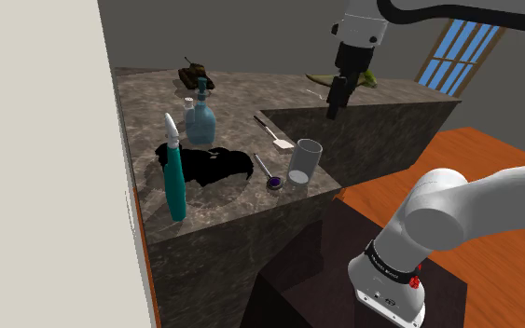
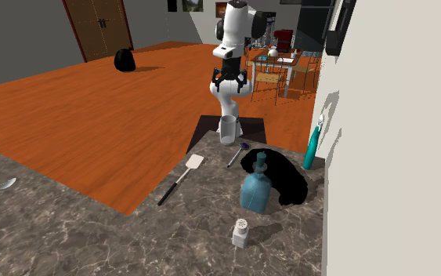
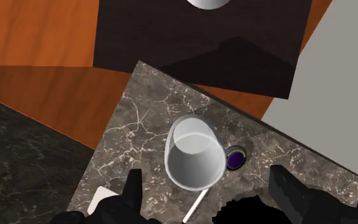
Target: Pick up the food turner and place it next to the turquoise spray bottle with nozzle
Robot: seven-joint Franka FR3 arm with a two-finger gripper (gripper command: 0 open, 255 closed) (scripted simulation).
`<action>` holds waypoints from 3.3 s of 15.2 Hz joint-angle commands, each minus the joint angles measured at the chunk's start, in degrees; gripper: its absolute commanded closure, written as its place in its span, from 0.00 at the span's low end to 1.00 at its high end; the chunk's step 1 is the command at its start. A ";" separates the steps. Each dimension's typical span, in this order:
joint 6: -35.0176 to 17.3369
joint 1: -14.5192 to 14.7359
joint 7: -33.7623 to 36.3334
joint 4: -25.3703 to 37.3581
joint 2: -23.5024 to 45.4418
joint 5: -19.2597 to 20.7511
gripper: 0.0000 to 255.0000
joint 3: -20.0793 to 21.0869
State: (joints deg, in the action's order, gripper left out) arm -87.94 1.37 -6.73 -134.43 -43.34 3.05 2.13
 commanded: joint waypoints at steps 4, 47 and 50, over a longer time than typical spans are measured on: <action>-5.69 -1.23 1.43 -0.40 4.61 0.21 0.00 -0.72; -43.60 -10.45 9.41 24.17 60.95 -5.22 0.00 -8.30; -43.60 -10.45 9.41 24.17 60.95 -5.22 1.00 -8.30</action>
State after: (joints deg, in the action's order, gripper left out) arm -131.54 -9.08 2.68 -110.26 17.61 -2.17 -6.17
